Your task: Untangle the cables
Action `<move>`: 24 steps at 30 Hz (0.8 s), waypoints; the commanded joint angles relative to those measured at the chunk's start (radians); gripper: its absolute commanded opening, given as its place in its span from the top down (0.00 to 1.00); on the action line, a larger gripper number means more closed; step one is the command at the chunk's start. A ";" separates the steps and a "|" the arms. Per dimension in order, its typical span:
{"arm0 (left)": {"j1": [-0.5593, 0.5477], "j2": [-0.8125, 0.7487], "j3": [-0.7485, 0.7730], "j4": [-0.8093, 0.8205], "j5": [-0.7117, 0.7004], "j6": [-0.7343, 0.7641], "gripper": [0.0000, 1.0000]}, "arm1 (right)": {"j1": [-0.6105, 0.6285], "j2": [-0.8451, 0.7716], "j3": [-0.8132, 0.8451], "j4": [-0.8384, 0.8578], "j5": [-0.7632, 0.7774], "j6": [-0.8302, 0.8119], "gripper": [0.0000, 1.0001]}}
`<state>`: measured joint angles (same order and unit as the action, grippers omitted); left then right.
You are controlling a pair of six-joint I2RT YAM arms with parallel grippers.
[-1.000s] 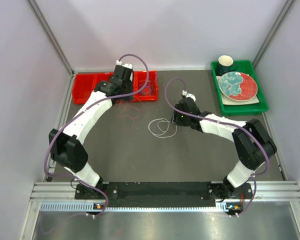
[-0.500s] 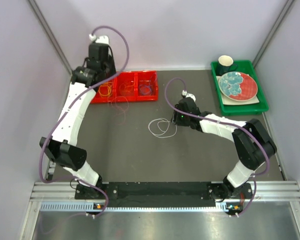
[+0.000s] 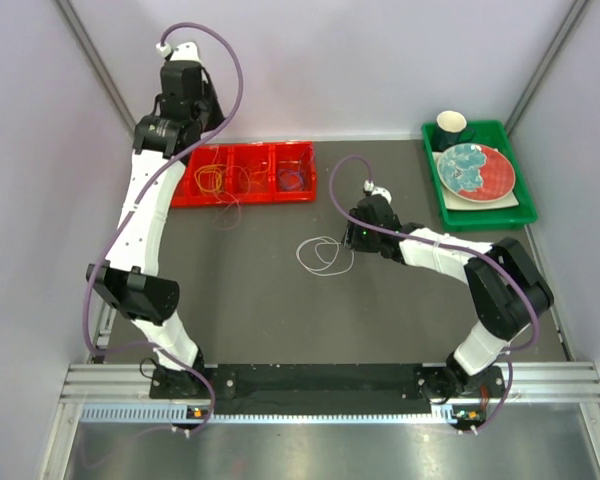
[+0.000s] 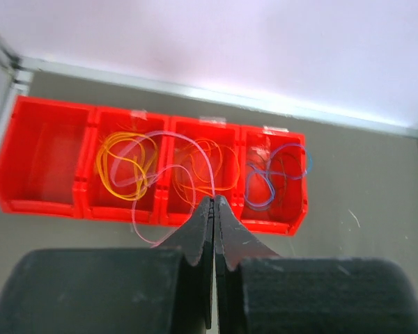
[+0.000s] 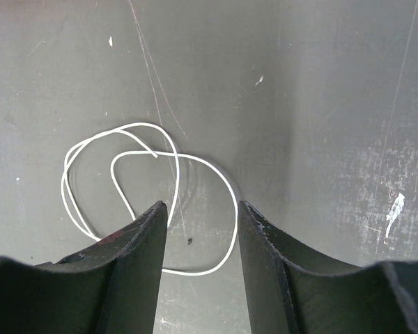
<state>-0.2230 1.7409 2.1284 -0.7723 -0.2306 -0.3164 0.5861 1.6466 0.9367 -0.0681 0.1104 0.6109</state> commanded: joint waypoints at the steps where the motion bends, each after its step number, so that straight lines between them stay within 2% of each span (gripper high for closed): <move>1: 0.005 -0.038 -0.120 0.091 0.118 -0.033 1.00 | 0.009 -0.021 0.021 0.027 0.006 -0.007 0.55; 2: 0.004 -0.079 -0.225 0.106 0.135 -0.048 1.00 | 0.009 -0.019 0.024 0.027 0.006 -0.007 0.55; 4: -0.004 -0.125 -0.333 0.134 0.157 -0.084 1.00 | 0.009 -0.018 0.024 0.025 0.006 -0.007 0.55; 5: -0.013 -0.182 -0.446 0.145 0.154 -0.092 1.00 | 0.011 -0.018 0.025 0.025 0.006 -0.008 0.55; 8: -0.067 -0.286 -0.656 0.182 0.099 -0.090 1.00 | 0.009 -0.013 0.030 0.024 0.005 -0.007 0.55; 12: -0.088 -0.363 -0.840 0.203 0.050 -0.096 0.98 | 0.011 -0.008 0.034 0.019 0.003 -0.010 0.55; 13: -0.088 -0.366 -0.881 0.212 0.047 -0.092 0.93 | 0.009 -0.007 0.036 0.017 0.005 -0.010 0.55; 14: -0.088 -0.359 -0.892 0.211 0.048 -0.087 0.74 | 0.009 -0.007 0.036 0.016 0.003 -0.010 0.55; 17: -0.088 -0.321 -0.920 0.206 0.074 -0.089 0.36 | 0.011 -0.010 0.036 0.014 0.005 -0.010 0.55; 19: -0.088 -0.298 -0.933 0.209 0.076 -0.092 0.25 | 0.011 -0.008 0.036 0.011 0.005 -0.008 0.55; 24: -0.088 -0.186 -0.918 0.191 0.045 -0.101 0.20 | 0.009 -0.010 0.033 0.011 0.005 -0.008 0.55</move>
<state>-0.3130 1.4841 1.2106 -0.6228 -0.1551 -0.4042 0.5865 1.6466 0.9367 -0.0696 0.1101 0.6102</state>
